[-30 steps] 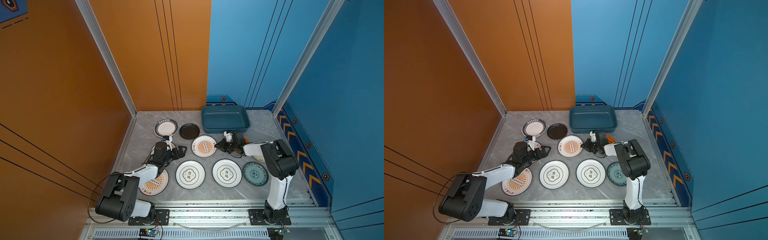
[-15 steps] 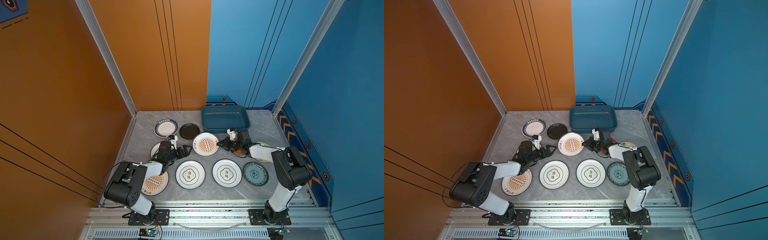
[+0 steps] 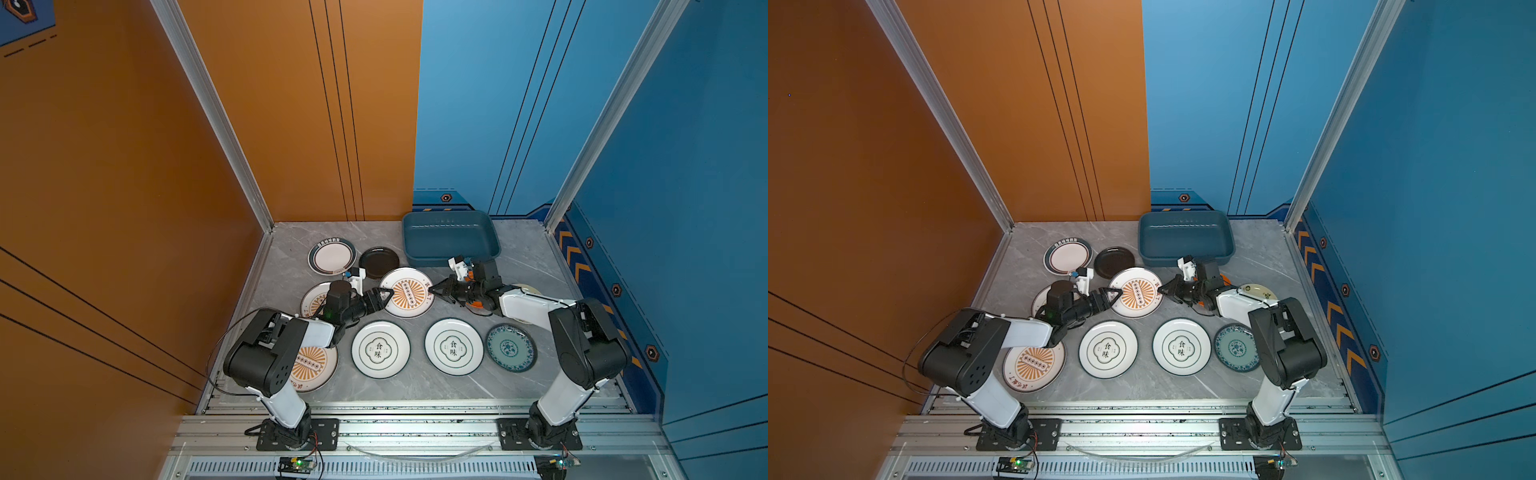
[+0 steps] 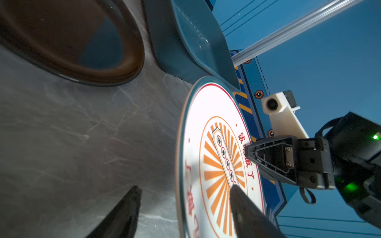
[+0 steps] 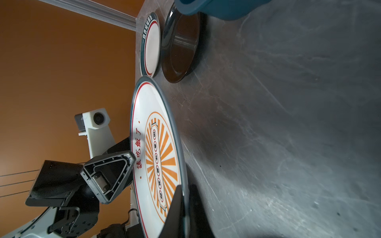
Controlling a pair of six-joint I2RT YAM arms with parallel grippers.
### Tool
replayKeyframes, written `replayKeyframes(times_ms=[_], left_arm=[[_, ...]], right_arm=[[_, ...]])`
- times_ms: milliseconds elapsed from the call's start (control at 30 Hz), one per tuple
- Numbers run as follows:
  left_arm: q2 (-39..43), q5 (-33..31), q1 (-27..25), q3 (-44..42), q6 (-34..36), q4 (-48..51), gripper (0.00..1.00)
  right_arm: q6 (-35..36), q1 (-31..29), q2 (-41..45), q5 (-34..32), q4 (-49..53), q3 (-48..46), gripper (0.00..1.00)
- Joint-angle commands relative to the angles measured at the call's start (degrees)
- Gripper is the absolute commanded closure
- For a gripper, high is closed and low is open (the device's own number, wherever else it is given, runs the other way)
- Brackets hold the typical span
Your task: Place the plates into the plastic bin on the countertop
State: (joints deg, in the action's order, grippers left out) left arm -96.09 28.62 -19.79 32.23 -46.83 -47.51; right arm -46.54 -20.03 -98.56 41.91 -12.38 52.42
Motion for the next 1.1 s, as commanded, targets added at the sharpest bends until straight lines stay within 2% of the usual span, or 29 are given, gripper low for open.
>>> replayKeyframes(times_ms=[0,33,133,367,467,500,633,733,833,1067], left_arm=[[-1.9,2.9,-0.5,1.7,-2.1,-4.2,0.51],[-2.6,3.5,-0.5,1.7,-3.0,-5.6,0.59],[-4.9,5.0,-0.6,2.0,-5.9,-9.8,0.68],[-11.5,6.8,-0.6,1.4,-13.8,-22.7,0.99],[-13.4,7.5,-0.9,1.5,-15.4,-24.7,1.00],[-13.5,7.6,-1.1,1.6,-15.5,-25.0,1.00],[-12.9,7.9,-1.7,1.7,-15.4,-24.1,1.00],[-11.8,8.0,-2.1,2.1,-14.8,-22.2,1.00],[-10.9,8.1,-2.6,2.8,-13.9,-19.8,1.00],[-10.1,8.5,-3.3,3.6,-14.3,-18.9,1.00]], right_arm=[[0.6,-0.7,2.3,1.7,-0.8,0.0,1.00],[0.4,-0.8,2.2,1.8,-1.3,-0.1,1.00],[-0.1,-0.9,2.2,2.0,-2.5,-0.5,1.00],[-0.1,-1.0,2.5,2.5,-4.3,-1.6,1.00],[0.3,-0.9,2.4,2.7,-4.8,-2.2,1.00],[0.4,-0.9,2.2,2.7,-5.3,-2.4,0.97],[-1.0,-1.0,1.3,4.1,-10.8,-4.0,0.67],[-3.2,-1.2,-0.4,6.1,-16.3,-4.5,0.58],[-5.7,-1.6,-3.1,7.8,-22.3,-4.5,0.57],[-11.4,-2.7,-8.2,9.9,-34.5,-4.4,0.62]])
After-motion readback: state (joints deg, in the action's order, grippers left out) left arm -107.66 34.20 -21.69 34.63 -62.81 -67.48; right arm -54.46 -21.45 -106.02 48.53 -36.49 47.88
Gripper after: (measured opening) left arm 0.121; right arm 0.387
